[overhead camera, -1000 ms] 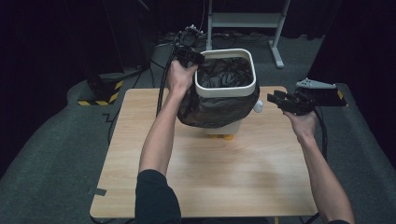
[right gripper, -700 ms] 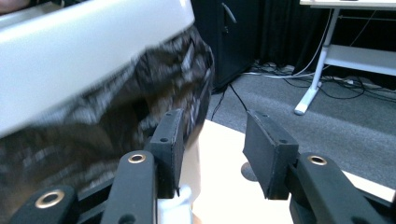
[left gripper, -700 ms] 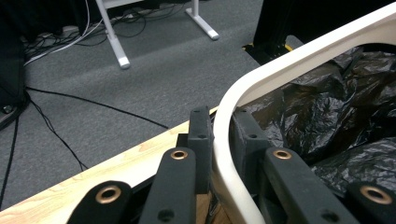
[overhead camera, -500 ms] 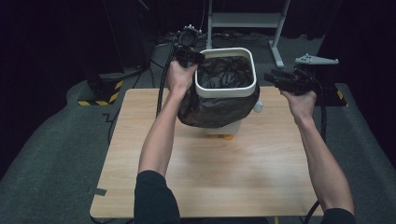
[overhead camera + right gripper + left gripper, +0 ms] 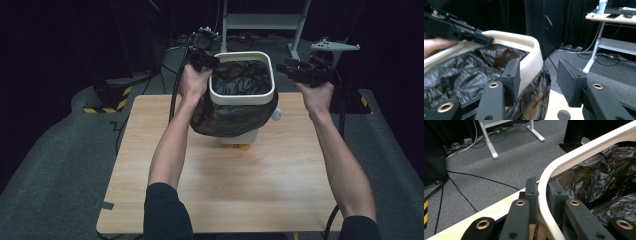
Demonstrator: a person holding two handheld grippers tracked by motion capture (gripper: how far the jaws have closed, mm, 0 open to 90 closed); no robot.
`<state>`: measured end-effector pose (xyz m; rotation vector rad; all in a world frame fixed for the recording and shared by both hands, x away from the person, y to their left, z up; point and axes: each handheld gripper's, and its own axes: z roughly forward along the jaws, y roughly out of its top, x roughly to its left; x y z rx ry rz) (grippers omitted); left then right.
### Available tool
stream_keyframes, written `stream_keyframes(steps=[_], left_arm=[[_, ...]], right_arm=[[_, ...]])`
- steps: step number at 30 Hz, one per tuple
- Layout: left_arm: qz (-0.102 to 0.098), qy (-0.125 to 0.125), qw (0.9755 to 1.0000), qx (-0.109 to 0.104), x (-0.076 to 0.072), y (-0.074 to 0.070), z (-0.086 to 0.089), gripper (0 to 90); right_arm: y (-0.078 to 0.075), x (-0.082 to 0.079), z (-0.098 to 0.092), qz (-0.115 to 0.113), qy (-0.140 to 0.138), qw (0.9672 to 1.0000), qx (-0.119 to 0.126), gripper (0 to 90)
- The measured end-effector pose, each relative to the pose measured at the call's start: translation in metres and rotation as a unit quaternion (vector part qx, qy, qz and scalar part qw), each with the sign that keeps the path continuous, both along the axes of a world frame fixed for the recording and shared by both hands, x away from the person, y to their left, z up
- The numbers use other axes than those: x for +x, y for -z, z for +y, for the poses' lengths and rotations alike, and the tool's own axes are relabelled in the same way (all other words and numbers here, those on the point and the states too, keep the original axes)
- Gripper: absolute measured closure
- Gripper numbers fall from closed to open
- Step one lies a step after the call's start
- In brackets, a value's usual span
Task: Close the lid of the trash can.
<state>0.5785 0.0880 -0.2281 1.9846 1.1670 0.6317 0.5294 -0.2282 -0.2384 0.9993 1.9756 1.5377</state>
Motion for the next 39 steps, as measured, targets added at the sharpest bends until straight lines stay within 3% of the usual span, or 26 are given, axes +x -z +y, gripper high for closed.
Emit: stream_keyframes(steps=[8, 17, 31, 35, 39], left_arm=[[-0.006, -0.002, 1.0, 0.006, -0.001, 0.0, -0.002, 80.1], [-0.017, -0.002, 0.9998, 0.011, -0.003, 0.002, -0.005, 80.0], [-0.016, -0.003, 0.9999, -0.005, -0.001, 0.007, 0.0, 79.8], [-0.016, -0.003, 0.9998, -0.008, 0.0, 0.008, -0.001, 79.8], [-0.011, -0.004, 0.9999, -0.012, 0.002, 0.011, 0.001, 79.6]], right_arm=[[-0.003, 0.005, 0.013, 0.013, -0.005, 0.9998, -0.015, 53.9], [0.001, 0.01, 0.021, 0.018, -0.006, 0.9991, -0.038, 61.6], [0.004, 0.023, 0.035, 0.018, 0.007, 0.9979, -0.061, 63.2], [0.005, 0.026, 0.035, 0.019, 0.006, 0.9982, -0.057, 66.7], [0.006, 0.027, 0.039, 0.01, 0.013, 0.9973, -0.072, 68.8]])
